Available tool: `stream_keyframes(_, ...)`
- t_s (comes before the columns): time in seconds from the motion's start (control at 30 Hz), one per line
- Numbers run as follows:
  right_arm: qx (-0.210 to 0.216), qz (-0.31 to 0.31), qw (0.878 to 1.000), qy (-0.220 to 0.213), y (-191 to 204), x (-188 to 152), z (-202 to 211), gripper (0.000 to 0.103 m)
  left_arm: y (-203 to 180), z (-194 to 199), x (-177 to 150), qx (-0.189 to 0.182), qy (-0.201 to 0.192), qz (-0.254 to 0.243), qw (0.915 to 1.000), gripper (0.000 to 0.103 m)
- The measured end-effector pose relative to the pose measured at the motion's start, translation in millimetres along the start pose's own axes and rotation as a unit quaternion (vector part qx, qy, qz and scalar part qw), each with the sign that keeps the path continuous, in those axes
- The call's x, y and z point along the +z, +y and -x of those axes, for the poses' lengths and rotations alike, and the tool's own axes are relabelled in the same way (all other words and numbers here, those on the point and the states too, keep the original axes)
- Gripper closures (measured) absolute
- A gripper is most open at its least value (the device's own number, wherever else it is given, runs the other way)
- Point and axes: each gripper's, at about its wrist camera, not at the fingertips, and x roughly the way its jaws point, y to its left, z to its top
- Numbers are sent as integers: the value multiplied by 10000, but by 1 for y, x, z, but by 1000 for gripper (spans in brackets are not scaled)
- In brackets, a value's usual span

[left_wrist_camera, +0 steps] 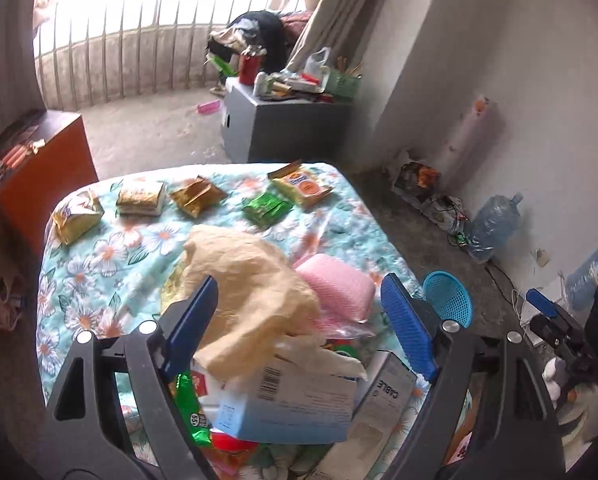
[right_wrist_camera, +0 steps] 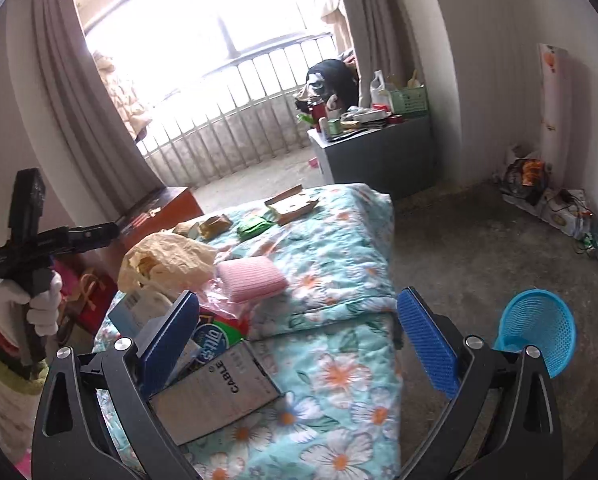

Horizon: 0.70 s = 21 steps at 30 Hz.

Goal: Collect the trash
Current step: 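Return to the bed and grasp the crumpled beige paper with the left tool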

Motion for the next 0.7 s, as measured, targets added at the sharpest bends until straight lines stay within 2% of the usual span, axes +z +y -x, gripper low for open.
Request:
stream_keyframes(0.1,284,36,9993,220,26,2,-29,7,26,-25,11,81,320,204,9992,24)
stream_keyframes(0.23,552,103,9968,564,49,-4,-63,7,39,-52,16,243,534,23,9983,26)
stream_keyframes(0.43,690,123,9929,961,58,-16,-93,7,40,-73,15,150,800,-106,9966,55)
stream_keyframes(0.5,693,85,9923,1021,58,-15,-100,7,41,-74,12,149,771,-165,9968,75)
stream_keyframes(0.57,684,41,9921,1050,56,-14,-103,7,43,-72,12,60,700,-166,9974,87)
stream_keyframes(0.67,695,-24,9920,1056,54,-12,-106,7,45,-64,12,-46,519,-193,9985,99)
stream_keyframes(0.7,697,-46,9920,1052,54,-11,-106,7,45,-60,12,-70,435,-222,9988,100)
